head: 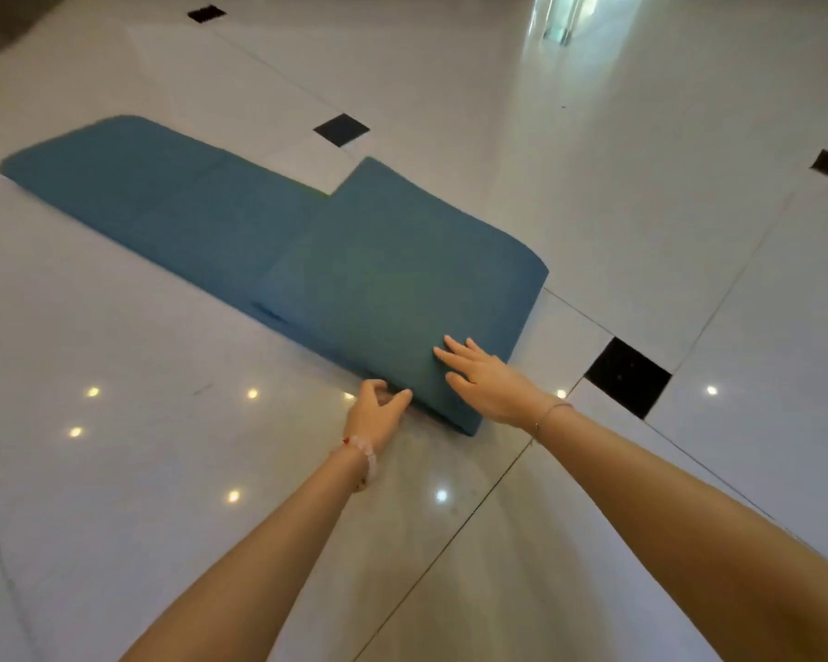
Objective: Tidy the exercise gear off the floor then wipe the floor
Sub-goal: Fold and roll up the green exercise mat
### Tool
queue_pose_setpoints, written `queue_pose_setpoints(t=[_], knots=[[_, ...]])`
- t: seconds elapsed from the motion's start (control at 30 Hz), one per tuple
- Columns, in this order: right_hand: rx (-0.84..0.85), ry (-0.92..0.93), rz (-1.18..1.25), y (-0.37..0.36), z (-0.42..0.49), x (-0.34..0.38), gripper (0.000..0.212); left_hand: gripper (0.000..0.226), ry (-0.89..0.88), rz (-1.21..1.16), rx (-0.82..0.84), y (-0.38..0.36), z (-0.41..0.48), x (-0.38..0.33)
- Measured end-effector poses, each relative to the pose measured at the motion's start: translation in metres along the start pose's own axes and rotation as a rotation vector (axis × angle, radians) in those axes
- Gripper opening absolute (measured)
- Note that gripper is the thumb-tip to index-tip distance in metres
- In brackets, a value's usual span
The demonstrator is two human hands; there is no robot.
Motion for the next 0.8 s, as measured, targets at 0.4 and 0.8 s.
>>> queue_pose_setpoints(t=[0.4,0.8], knots=[[0.199,-0.103,-0.187,-0.028,0.035,-0.008,0.057,0.04,-0.098,1.057,-0.087,0.063,-0.032,-0.042],[0.144,-0.116,-0.105,-0.03,0.032,-0.007,0.055,0.067,-0.22,1.749,0.092,0.114,0.021,-0.082]])
Point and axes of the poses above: each hand's wrist, its own z-axis towards the middle knuckle, its own y-axis out of the back of the hand, x = y × z, the point moved 4 cm from there along z, towards the middle knuckle, and after that the axes turned 15 degrees about x, right-handed, at the moved point
